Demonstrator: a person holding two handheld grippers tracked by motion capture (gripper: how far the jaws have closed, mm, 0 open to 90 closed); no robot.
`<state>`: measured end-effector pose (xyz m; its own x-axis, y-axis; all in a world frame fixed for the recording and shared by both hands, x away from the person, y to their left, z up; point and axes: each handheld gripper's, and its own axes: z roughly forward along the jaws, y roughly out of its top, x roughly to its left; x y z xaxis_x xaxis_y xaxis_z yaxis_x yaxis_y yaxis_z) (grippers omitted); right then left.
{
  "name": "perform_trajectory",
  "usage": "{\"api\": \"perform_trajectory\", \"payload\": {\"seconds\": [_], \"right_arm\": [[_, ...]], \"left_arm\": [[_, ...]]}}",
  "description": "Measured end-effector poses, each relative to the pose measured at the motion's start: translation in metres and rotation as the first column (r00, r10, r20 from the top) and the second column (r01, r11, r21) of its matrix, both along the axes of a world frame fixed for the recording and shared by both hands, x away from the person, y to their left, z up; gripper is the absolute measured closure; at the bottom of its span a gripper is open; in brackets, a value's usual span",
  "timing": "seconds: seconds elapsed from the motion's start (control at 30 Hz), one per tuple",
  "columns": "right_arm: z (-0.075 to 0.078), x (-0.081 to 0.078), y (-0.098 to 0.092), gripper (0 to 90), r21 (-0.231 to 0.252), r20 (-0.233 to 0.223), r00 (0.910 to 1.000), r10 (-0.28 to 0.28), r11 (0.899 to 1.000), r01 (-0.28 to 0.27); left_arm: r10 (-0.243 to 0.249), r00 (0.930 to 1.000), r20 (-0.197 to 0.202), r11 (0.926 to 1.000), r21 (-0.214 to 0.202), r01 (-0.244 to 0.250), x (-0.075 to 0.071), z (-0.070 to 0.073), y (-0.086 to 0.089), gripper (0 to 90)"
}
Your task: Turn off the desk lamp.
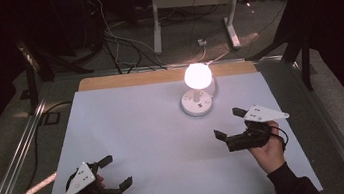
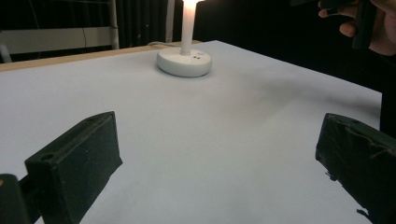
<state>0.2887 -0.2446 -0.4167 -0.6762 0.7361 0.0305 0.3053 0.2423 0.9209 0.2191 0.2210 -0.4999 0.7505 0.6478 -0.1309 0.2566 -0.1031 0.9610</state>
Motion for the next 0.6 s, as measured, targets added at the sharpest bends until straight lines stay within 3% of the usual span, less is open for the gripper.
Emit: {"api": "perform_trajectory", "payload": {"seconds": [0.6], "right_arm": [[-0.003,0.025,0.017,0.0,0.004,-0.014,0.9998,0.012,1.000,-0.012]], "left_arm": [[-0.005,1.0000,-0.004,1.0000,-0.002,0.005,0.000,0.000,0.000,0.5]]}}
